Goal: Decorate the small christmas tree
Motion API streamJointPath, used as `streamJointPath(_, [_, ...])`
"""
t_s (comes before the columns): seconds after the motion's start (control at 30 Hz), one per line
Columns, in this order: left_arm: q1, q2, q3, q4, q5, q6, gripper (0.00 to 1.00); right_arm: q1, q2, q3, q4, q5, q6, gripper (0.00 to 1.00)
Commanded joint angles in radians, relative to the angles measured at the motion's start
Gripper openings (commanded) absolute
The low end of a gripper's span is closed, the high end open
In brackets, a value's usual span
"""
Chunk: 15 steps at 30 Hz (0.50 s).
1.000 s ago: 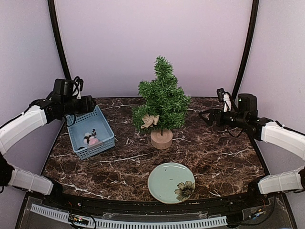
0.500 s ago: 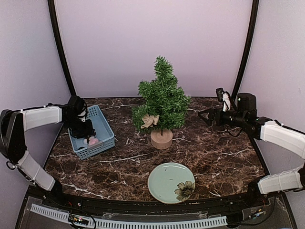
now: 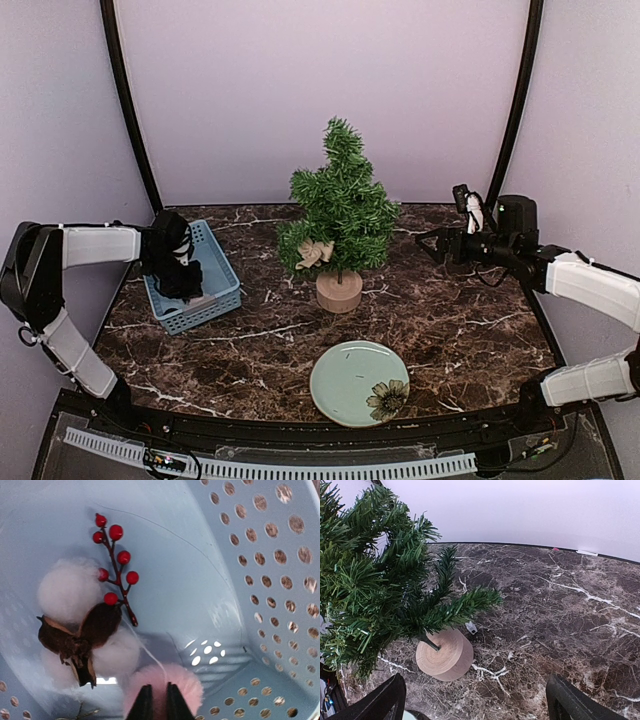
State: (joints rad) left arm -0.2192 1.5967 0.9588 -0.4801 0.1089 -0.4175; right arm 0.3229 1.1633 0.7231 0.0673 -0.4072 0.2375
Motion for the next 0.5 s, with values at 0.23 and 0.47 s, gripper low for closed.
streamJointPath(0.23, [-0.006,-0.102,0.052,-0.031,-0.057,0.026,0.00,0.007,-0.007,0.017,0.038,-0.004,0.000,0.99])
streamJointPath(0.47, [-0.006,-0.257,0.091,0.020,-0.069,0.081,0.00,0.007,-0.016,0.015,0.043,0.001,0.006,0.98])
